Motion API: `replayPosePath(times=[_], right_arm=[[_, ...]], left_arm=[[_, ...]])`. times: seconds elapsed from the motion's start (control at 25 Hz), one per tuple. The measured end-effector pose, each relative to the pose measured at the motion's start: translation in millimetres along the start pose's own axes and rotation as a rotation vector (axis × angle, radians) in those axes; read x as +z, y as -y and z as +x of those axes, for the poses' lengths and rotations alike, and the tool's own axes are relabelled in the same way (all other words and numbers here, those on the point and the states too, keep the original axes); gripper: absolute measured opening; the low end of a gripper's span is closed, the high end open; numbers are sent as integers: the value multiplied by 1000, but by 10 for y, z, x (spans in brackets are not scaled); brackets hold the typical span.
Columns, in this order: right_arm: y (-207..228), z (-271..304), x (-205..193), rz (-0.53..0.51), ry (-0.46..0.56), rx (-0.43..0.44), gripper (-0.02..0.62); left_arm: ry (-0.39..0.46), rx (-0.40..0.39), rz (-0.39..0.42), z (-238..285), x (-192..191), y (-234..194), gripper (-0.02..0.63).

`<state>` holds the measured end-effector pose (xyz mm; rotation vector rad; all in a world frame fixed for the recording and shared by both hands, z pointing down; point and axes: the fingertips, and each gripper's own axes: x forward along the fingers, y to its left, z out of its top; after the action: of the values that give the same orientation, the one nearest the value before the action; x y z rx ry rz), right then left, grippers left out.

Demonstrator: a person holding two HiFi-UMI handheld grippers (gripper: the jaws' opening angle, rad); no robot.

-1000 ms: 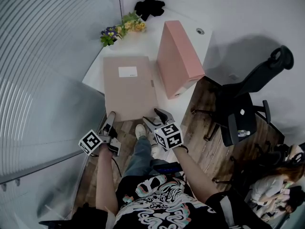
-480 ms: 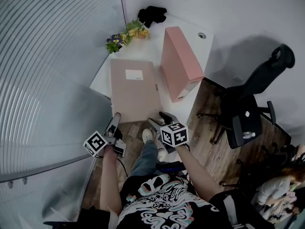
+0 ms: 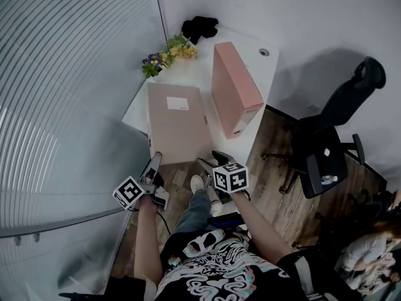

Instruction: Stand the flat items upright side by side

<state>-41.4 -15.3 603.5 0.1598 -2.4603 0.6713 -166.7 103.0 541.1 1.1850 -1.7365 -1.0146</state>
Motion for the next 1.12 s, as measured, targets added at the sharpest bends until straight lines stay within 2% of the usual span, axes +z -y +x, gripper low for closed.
replayPosePath(times=[0.24, 0.52, 1.12], right_arm=[[60, -41, 24, 1, 1, -22, 276], [92, -91, 23, 7, 1, -48, 273], [124, -159, 74, -5, -6, -85, 258]], left_arm=[[-2, -64, 5, 49, -17, 216, 285], [-15, -39, 41, 19, -54, 254, 288], [-57, -95, 59, 60, -86, 504, 296]])
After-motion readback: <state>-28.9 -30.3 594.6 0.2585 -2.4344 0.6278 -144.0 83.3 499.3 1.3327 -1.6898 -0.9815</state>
